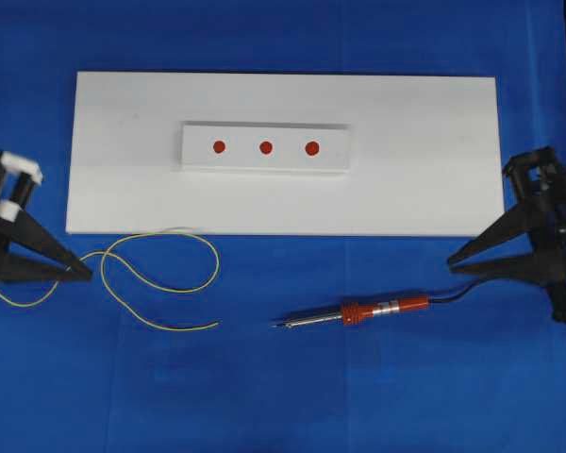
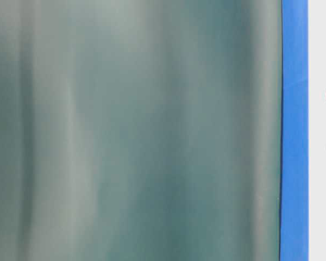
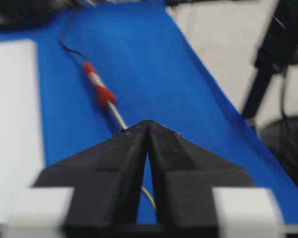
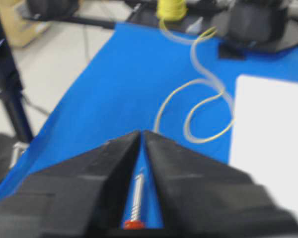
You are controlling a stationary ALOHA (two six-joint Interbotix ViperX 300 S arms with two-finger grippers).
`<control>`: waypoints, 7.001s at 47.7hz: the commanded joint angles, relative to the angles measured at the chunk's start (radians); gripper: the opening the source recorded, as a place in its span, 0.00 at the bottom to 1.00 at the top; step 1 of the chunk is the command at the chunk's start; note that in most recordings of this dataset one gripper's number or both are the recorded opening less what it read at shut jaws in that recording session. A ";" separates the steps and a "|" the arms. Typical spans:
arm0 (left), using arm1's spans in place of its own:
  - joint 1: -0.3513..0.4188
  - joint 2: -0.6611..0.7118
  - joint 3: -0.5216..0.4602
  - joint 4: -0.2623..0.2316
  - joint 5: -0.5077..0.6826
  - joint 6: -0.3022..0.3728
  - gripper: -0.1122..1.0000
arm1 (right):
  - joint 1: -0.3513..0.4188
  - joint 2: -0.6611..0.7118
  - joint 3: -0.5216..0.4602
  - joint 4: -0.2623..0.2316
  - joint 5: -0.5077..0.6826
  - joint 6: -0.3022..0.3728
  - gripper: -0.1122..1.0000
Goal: Touch the tip of the soldering iron to the tip of the solder at the mark.
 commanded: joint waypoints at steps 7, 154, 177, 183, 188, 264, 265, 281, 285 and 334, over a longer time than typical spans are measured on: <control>-0.060 0.156 -0.003 0.000 -0.052 -0.054 0.51 | 0.032 0.153 -0.011 0.005 -0.055 0.051 0.66; 0.061 0.423 -0.291 -0.006 0.413 -0.101 0.13 | -0.051 0.483 -0.218 0.354 0.227 -0.140 0.16; 0.430 0.492 -0.402 0.002 0.549 -0.077 0.13 | -0.431 0.483 -0.279 0.255 0.436 -0.140 0.16; 0.468 0.511 -0.428 0.003 0.572 -0.074 0.13 | -0.483 0.483 -0.298 0.222 0.454 -0.140 0.16; 0.486 0.525 -0.443 0.005 0.584 -0.071 0.13 | -0.502 0.483 -0.310 0.207 0.459 -0.140 0.16; 0.451 0.575 -0.316 0.003 0.537 -0.189 0.13 | -0.503 0.483 -0.311 0.202 0.466 -0.135 0.16; 0.453 0.574 -0.316 0.003 0.537 -0.189 0.13 | -0.502 0.483 -0.311 0.202 0.466 -0.135 0.16; 0.466 0.572 -0.311 0.003 0.535 -0.189 0.13 | -0.486 0.485 -0.311 0.204 0.466 -0.133 0.16; 0.465 0.571 -0.311 0.003 0.535 -0.189 0.13 | -0.486 0.488 -0.313 0.206 0.466 -0.133 0.16; 0.465 0.574 -0.316 0.003 0.535 -0.189 0.13 | -0.485 0.816 -0.647 0.143 0.643 -0.140 0.16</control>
